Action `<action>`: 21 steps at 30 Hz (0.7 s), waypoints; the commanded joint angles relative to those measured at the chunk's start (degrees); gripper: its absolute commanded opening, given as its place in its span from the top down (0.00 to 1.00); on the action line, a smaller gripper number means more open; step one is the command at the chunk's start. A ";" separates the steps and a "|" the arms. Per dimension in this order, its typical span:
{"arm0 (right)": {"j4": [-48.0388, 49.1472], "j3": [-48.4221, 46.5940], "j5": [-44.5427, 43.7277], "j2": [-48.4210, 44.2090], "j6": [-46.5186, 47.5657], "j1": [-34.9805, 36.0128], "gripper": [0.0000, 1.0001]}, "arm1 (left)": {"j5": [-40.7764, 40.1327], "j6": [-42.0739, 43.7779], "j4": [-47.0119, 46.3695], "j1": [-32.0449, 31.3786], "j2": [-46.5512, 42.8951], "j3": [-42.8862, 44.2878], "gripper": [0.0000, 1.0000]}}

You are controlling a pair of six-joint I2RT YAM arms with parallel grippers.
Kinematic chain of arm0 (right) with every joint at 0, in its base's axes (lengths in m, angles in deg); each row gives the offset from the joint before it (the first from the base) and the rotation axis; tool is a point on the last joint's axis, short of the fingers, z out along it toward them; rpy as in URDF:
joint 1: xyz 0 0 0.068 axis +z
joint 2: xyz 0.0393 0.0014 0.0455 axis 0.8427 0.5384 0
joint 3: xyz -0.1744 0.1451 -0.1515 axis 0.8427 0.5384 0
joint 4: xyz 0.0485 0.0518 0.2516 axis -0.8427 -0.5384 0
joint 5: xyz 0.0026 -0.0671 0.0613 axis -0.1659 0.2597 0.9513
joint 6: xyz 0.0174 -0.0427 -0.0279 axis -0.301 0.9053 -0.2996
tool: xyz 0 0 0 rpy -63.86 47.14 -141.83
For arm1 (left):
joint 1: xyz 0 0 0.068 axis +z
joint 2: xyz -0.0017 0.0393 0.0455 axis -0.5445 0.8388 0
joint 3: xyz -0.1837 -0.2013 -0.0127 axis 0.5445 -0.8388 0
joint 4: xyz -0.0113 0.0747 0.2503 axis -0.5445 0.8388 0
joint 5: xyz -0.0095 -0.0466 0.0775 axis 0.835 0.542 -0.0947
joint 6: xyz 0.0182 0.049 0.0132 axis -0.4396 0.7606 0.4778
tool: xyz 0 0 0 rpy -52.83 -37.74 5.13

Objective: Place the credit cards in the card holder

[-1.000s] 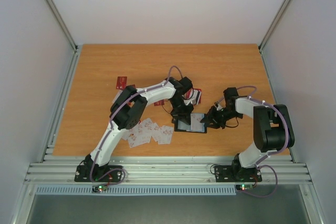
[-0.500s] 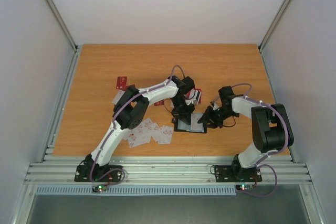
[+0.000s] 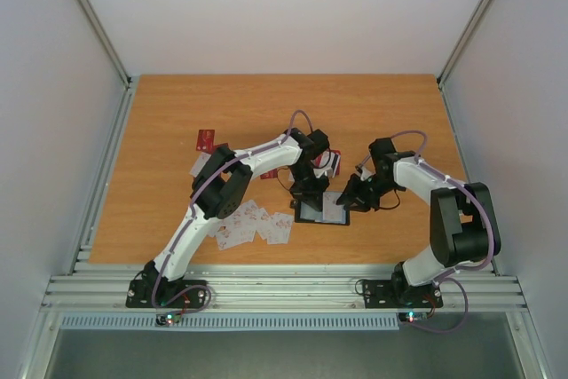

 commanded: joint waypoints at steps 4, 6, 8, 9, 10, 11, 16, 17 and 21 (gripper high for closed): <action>-1.58 -2.19 1.17 -0.20 0.96 2.08 0.72 | -3.95 -1.06 0.72 -1.19 3.28 -0.60 1.00; -2.01 -2.28 0.22 0.12 1.45 2.23 0.72 | -3.86 -1.25 0.46 -1.18 3.25 -0.81 1.00; -2.73 -2.20 -2.06 0.14 1.94 2.23 0.72 | -3.82 -1.41 0.34 -1.19 3.17 -1.17 1.00; -3.18 -2.20 -3.57 0.20 2.18 2.23 0.72 | -3.81 -1.48 0.20 -1.22 3.04 -1.42 1.00; -3.49 -2.20 -4.96 0.28 2.49 2.23 0.72 | -3.81 -1.52 0.01 -1.20 2.93 -1.75 1.00; -3.77 -2.20 -5.82 0.45 2.68 2.23 0.72 | -3.81 -1.59 0.01 -1.29 2.79 -1.94 1.00; -2.44 -1.80 -5.16 2.07 2.86 2.23 0.72 | -3.75 -1.62 -0.05 -1.21 2.89 -2.21 1.00; -1.85 -1.69 -4.40 2.37 2.73 2.23 0.72 | -3.73 -1.62 -0.02 -1.23 2.87 -2.17 1.00; -0.33 -1.63 -2.94 2.97 2.09 2.85 0.72 | -3.81 -1.62 0.02 -1.20 2.96 -1.96 1.00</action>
